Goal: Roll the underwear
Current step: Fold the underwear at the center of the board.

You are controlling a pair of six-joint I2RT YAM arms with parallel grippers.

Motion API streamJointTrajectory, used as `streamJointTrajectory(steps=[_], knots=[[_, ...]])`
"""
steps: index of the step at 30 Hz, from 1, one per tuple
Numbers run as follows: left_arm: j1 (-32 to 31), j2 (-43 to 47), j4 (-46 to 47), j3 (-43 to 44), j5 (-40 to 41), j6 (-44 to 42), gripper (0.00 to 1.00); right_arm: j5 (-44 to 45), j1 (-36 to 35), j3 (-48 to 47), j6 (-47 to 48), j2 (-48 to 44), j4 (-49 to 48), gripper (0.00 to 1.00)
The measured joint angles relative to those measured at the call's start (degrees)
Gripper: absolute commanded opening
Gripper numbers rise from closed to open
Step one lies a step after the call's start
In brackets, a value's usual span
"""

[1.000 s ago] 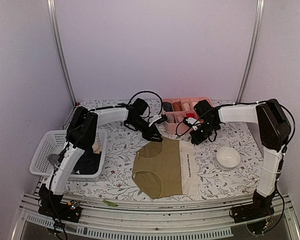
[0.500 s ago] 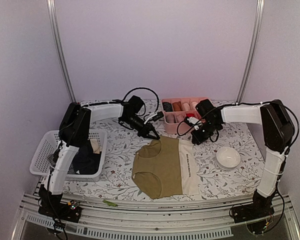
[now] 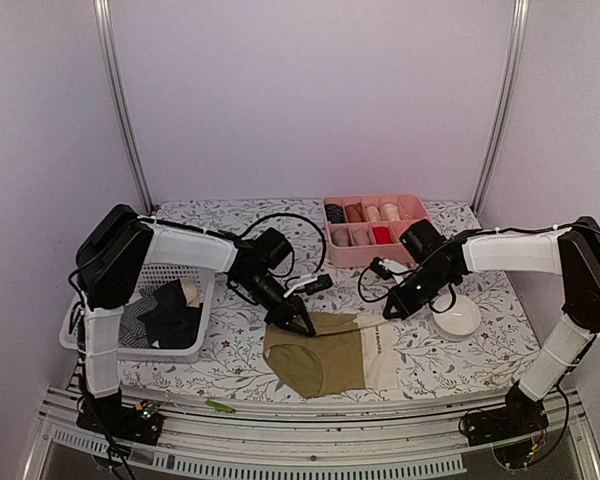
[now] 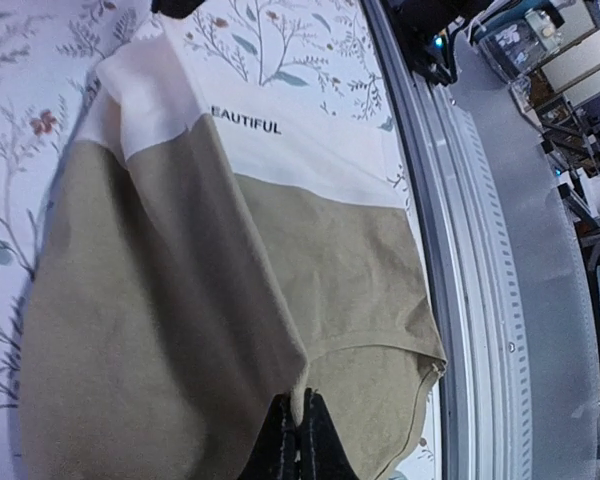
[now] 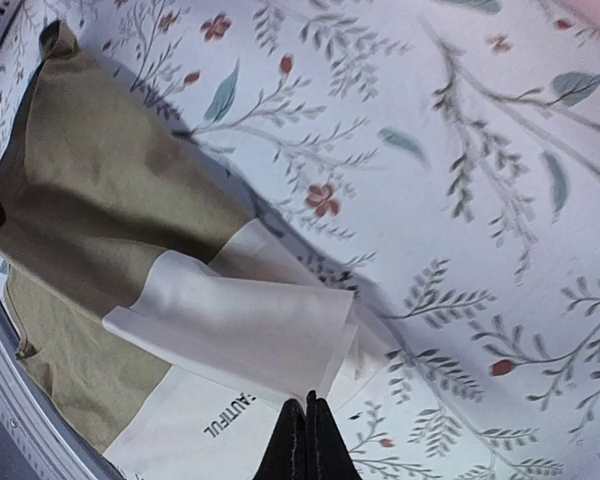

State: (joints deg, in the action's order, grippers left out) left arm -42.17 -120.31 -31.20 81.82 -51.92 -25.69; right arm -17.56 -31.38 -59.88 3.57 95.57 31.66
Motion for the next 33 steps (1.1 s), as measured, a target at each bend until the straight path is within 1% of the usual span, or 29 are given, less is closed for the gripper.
streamJointTrajectory(steps=[3,6,8,13,18,20,23,26,33], knots=[[-1.4,-0.3,1.4,-3.7,1.1,3.0,0.00,-0.9,-3.7,3.4,-1.3,0.1,0.4,0.00],[-1.2,-1.6,2.4,-4.0,2.4,5.8,0.00,-1.1,-6.4,4.2,-2.8,1.4,0.9,0.00],[-0.7,-3.2,2.6,-3.2,3.5,7.3,0.00,-1.0,-6.9,4.0,-3.9,3.1,0.5,0.00],[2.1,-7.8,1.3,2.0,4.6,8.4,0.00,-1.0,-6.5,-1.9,-6.0,9.7,1.1,0.00],[7.3,-12.1,-1.2,11.2,7.0,7.7,0.00,-0.1,-6.0,-10.9,-6.7,16.3,0.8,0.00],[9.0,-13.2,-2.3,13.6,7.0,6.7,0.00,0.9,-5.5,-12.3,-6.8,17.1,0.5,0.00],[10.2,-13.1,-3.9,13.7,6.4,5.1,0.00,2.4,-4.4,-12.3,-6.6,17.0,0.7,0.00],[9.3,-11.7,-4.3,11.4,6.1,4.3,0.00,3.5,-4.0,-11.5,-6.3,15.8,1.2,0.00],[7.6,-3.7,-4.7,5.7,4.4,3.0,0.00,3.9,-3.9,-8.7,-5.2,9.8,3.2,0.00]])
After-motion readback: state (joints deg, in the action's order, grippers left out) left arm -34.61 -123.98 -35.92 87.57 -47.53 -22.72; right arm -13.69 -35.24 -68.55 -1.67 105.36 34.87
